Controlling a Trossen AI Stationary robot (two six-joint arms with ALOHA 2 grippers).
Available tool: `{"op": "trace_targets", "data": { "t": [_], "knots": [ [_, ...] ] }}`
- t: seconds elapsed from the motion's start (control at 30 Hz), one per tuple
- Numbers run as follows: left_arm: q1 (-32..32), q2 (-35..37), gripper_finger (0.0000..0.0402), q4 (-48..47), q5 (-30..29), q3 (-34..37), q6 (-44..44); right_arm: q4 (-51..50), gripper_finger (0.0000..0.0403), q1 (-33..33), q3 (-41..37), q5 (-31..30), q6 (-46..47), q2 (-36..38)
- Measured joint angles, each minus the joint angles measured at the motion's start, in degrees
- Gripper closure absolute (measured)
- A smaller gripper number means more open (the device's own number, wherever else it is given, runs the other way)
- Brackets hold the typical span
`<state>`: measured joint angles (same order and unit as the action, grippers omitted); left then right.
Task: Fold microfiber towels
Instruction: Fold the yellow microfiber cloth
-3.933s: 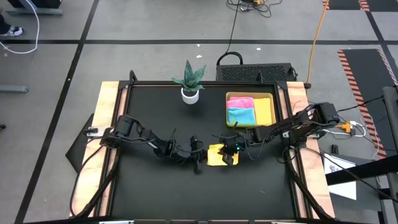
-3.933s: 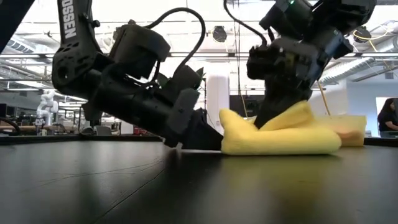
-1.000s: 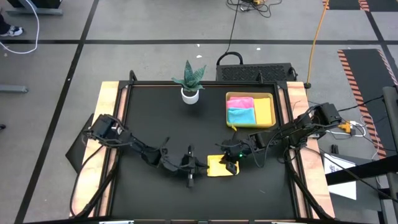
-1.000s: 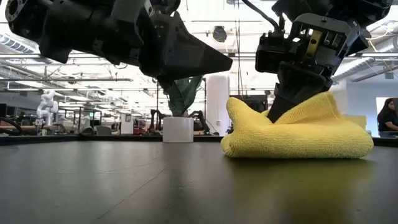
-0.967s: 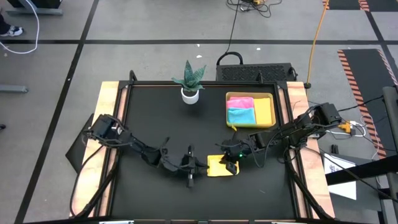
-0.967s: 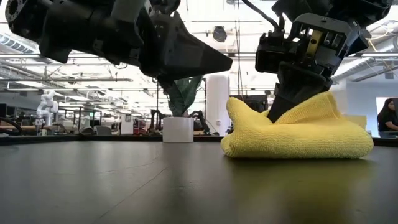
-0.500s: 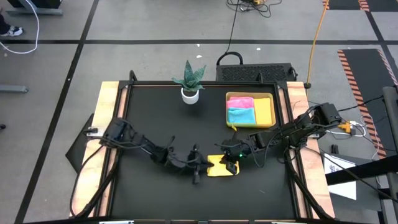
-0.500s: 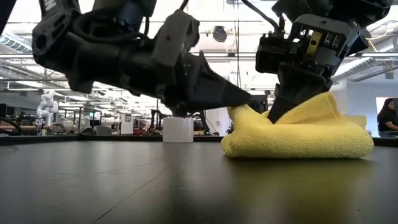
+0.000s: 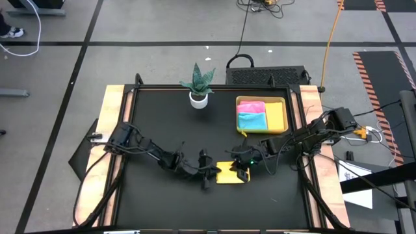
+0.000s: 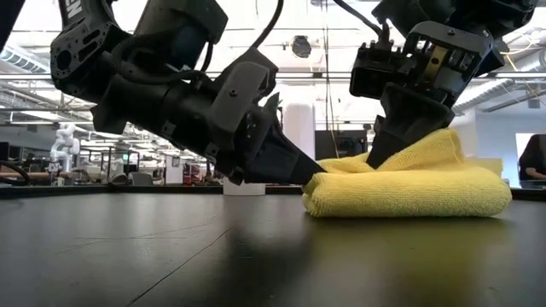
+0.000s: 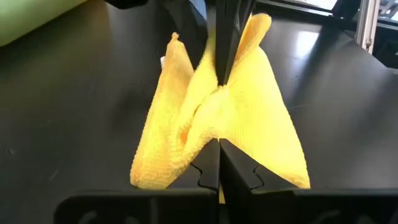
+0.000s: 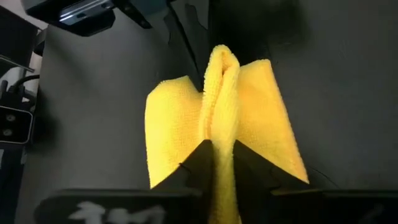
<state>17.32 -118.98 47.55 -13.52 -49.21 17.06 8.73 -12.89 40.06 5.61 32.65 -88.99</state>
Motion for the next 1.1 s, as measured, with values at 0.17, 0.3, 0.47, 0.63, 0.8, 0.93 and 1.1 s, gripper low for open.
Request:
{"op": "trace_targets", "data": {
  "t": [0.17,0.3,0.47,0.63,0.8,0.93,1.1],
  "knots": [
    [0.0,0.0,0.0384,-0.23,-0.01,0.0,0.07,-2.06,0.0314,1.27,0.0,0.28,-0.02,1.98],
    [0.0,0.0,0.0396,-0.31,-0.02,0.0,0.07,-6.61,0.0286,1.7,0.02,-2.94,0.61,7.81],
    [0.0,0.0,0.0389,-0.31,-0.02,0.0,0.09,-8.98,0.0294,-1.09,0.02,-8.66,-1.57,15.58],
    [0.0,0.0,0.0384,-0.29,-0.04,0.0,0.09,-5.61,0.034,-5.26,-0.48,-8.49,-2.08,13.97],
    [0.0,0.0,0.0398,-0.29,-0.03,0.0,0.11,3.81,0.0395,-6.37,-5.26,-10.93,-1.01,7.07],
    [0.06,0.42,0.0388,-0.97,0.02,0.04,0.11,7.27,0.0395,-6.29,-8.55,-18.22,2.9,3.77],
    [0.11,3.89,0.0379,-1.15,0.88,0.04,-0.1,7.43,0.0401,-6.63,-10.26,-20.88,5.24,2.23]
  ]
}}
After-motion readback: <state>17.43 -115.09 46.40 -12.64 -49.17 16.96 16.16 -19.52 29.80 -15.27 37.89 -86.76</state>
